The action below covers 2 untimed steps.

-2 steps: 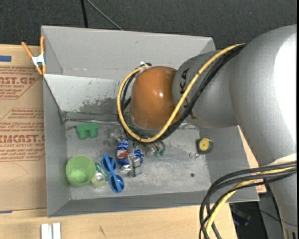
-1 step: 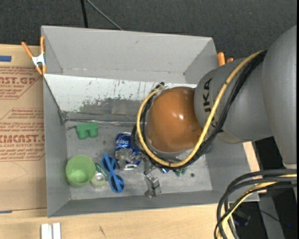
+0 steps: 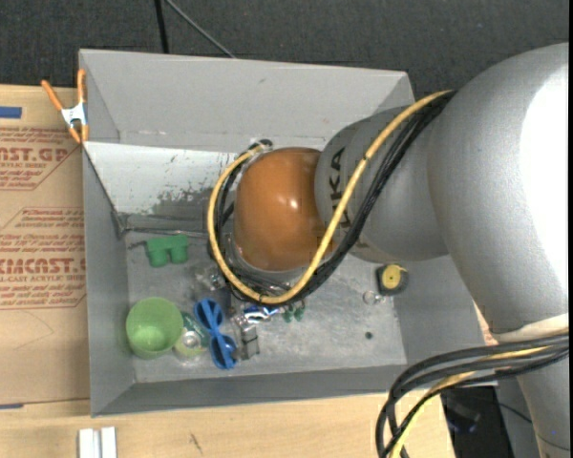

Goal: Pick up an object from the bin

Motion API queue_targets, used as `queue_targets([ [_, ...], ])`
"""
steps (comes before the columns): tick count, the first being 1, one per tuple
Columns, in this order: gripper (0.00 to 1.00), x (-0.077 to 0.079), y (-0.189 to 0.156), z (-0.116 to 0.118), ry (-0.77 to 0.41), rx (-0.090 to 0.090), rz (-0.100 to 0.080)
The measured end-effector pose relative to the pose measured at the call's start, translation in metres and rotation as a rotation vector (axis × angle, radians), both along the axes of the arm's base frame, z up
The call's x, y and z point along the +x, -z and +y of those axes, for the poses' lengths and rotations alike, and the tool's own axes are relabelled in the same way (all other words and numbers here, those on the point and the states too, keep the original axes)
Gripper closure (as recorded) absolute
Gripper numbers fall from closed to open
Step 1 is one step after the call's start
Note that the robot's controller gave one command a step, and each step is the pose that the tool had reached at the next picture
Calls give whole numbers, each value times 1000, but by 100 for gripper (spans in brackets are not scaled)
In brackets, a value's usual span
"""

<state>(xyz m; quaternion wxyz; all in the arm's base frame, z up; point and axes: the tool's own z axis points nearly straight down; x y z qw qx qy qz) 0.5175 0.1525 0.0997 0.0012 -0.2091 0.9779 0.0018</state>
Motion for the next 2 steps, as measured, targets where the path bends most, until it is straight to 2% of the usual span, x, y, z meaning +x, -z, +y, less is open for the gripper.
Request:
queue_targets([
  [1,0,-20,-75,-8,-181,-3,-4],
  [2,0,-29,30,-30,-18,-3,0],
])
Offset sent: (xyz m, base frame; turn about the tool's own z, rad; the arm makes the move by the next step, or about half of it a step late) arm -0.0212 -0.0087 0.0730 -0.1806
